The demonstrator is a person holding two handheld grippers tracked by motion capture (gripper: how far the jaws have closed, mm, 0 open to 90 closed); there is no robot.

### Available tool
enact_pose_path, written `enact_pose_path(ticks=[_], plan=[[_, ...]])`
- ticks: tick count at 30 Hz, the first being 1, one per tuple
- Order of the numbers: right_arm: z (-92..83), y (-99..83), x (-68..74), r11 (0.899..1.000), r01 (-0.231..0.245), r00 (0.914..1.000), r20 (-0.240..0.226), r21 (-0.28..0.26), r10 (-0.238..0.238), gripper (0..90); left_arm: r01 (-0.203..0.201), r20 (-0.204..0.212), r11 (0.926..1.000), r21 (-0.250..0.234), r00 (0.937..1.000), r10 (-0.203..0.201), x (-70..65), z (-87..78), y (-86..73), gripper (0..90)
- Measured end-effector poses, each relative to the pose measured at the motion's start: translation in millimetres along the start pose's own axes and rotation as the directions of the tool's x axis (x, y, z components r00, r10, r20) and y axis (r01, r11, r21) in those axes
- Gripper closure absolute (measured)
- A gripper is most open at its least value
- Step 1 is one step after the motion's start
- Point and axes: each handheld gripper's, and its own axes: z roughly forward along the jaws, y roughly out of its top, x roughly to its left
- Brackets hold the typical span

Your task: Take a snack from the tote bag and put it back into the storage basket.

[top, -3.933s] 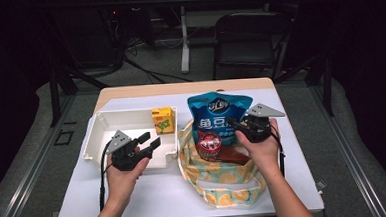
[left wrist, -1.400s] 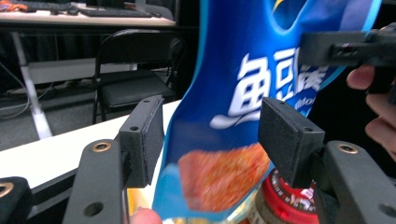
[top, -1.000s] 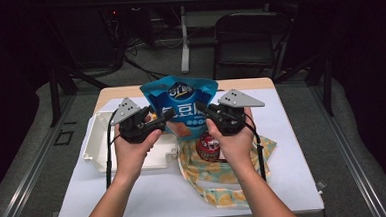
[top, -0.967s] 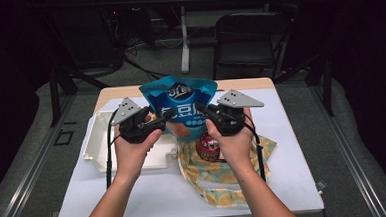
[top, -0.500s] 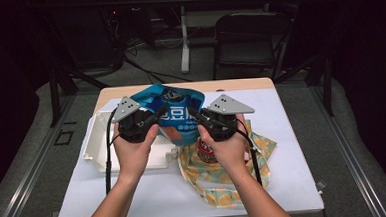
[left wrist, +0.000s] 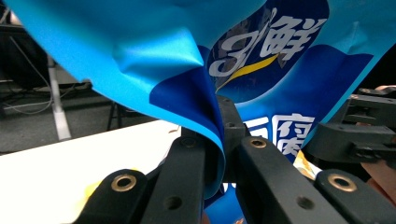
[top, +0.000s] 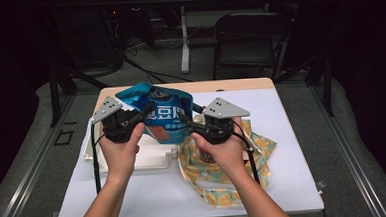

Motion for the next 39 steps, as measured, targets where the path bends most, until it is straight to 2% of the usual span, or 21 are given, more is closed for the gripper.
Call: enact_pose_path(ticks=[4, 8, 20, 30, 35, 39], plan=[[-2.4, -2.5, 0.4, 1.000, -0.002, 0.9999, -0.015, 0.013, 0.002, 44.0, 0.006, -0.023, 1.0000, -0.004, 0.9997, -0.006, 10.4, -9.3, -1.4, 89.9], [-6.3, -5.9, -1.4, 1.000, -0.011, 0.9998, -0.014, 0.021, 0.011, 40.3, 0.008, -0.045, 1.0000, -0.003, 0.9990, -0.008, 19.4, -17.2, -4.0, 89.9], [-26.1, -22.5, -13.9, 0.999, -0.042, 0.9991, 0.012, 0.029, 0.042, 36.8, 0.046, -0.112, 0.9988, -0.015, 0.9925, -0.048, 50.0, -36.9, -11.1, 89.9], [-40.9, -38.2, -20.7, 0.997, -0.063, 0.9975, 0.034, 0.042, 0.061, 36.8, 0.075, -0.148, 0.9970, -0.022, 0.9859, -0.077, 78.9, -41.4, -17.8, 89.9], [-46.1, -47.7, -25.2, 0.996, -0.078, 0.9960, 0.048, 0.054, 0.075, 36.9, 0.091, -0.178, 0.9957, -0.017, 0.9797, -0.092, 94.3, -41.0, -23.5, 89.8], [-49.4, -52.8, -27.8, 0.994, -0.090, 0.9947, 0.055, 0.059, 0.086, 37.2, 0.107, -0.177, 0.9942, -0.012, 0.9782, -0.108, 109.0, -39.1, -29.1, 89.8]])
